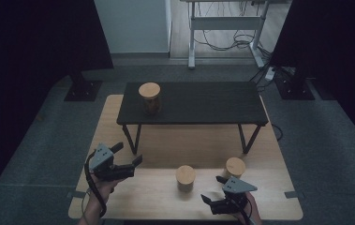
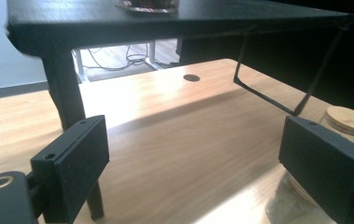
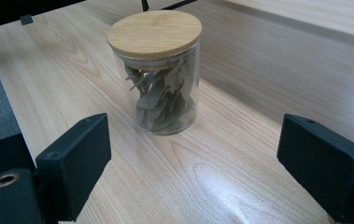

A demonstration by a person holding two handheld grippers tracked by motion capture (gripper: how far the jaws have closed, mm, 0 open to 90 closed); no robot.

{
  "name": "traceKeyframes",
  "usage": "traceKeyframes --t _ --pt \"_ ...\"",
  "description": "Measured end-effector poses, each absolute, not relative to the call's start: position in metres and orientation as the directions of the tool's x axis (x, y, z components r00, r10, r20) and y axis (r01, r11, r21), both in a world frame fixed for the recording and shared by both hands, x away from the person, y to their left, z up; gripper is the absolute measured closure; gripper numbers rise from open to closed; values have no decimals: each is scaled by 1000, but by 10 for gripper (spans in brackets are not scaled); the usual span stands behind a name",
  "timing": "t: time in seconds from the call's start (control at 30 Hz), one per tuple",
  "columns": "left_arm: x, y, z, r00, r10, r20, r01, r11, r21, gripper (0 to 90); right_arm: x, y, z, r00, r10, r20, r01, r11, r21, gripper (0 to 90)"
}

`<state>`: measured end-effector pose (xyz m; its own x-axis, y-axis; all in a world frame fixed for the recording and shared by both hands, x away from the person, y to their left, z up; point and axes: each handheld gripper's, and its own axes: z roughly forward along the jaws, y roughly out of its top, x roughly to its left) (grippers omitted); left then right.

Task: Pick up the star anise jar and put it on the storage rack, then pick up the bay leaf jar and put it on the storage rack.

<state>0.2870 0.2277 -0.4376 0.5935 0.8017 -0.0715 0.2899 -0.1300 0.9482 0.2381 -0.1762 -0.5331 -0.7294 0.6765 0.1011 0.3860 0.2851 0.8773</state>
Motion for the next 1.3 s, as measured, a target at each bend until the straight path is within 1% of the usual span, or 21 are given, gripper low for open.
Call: traceKeyframes --t 0.13,0.63,0.97,1.3 --pt "281 225 -450 601 795 -84 303 -129 944 83 238 -176 -534 -729 677 101 387 286 876 92" --pt "282 212 -502 602 796 -66 404 -232 885 83 238 -174 -536 -735 672 93 386 302 872 92" --pt "285 211 -517 606 792 -77 438 -251 864 84 237 -172 -537 -740 668 80 381 317 869 91" --pt "286 211 -522 606 793 -51 436 -278 856 83 238 -174 -537 -734 674 81 383 313 869 90"
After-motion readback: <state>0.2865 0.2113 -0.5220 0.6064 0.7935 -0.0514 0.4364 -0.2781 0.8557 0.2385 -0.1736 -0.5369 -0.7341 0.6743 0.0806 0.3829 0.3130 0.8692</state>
